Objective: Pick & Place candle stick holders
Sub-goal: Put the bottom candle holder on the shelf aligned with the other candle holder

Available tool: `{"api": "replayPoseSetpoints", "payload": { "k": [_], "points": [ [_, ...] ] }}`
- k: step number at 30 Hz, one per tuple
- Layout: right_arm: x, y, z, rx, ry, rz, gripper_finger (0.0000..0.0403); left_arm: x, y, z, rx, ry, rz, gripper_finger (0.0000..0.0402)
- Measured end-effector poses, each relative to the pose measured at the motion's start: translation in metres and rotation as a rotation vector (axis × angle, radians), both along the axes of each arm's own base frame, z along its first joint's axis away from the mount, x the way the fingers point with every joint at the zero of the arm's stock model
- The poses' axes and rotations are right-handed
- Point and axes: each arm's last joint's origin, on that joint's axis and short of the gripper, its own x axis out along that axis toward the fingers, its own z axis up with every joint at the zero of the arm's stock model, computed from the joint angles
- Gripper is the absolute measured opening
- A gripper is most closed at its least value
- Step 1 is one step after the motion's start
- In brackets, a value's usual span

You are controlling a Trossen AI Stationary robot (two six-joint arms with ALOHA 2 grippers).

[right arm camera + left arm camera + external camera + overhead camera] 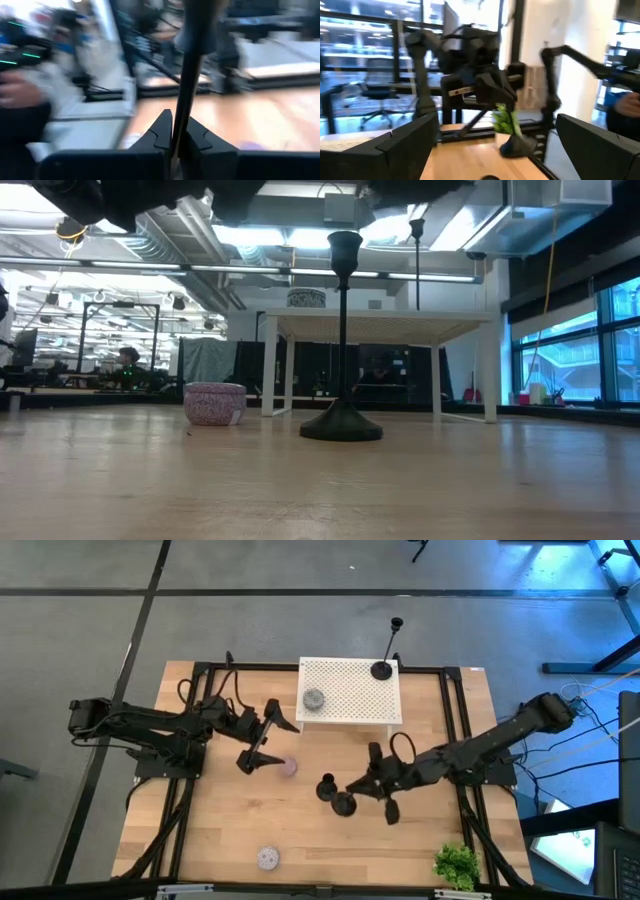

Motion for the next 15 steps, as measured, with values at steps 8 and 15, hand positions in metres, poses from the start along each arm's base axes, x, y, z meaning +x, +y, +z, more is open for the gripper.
{"api": "replayPoseSetpoints", "payload": {
  "k": [8, 15],
  "points": [
    [0.010, -0.013, 0.026, -0.096, 0.055, -0.367, 0.0012, 0.014, -0.006, 0.006, 0.077, 0.155, 0.290, 0.0400],
    [0.014, -0.024, 0.041, -0.123, -0.061, -0.506, 0.0011, 0.033, -0.020, 0.009, 0.150, 0.171, 0.394, 0.0400]
  ]
}}
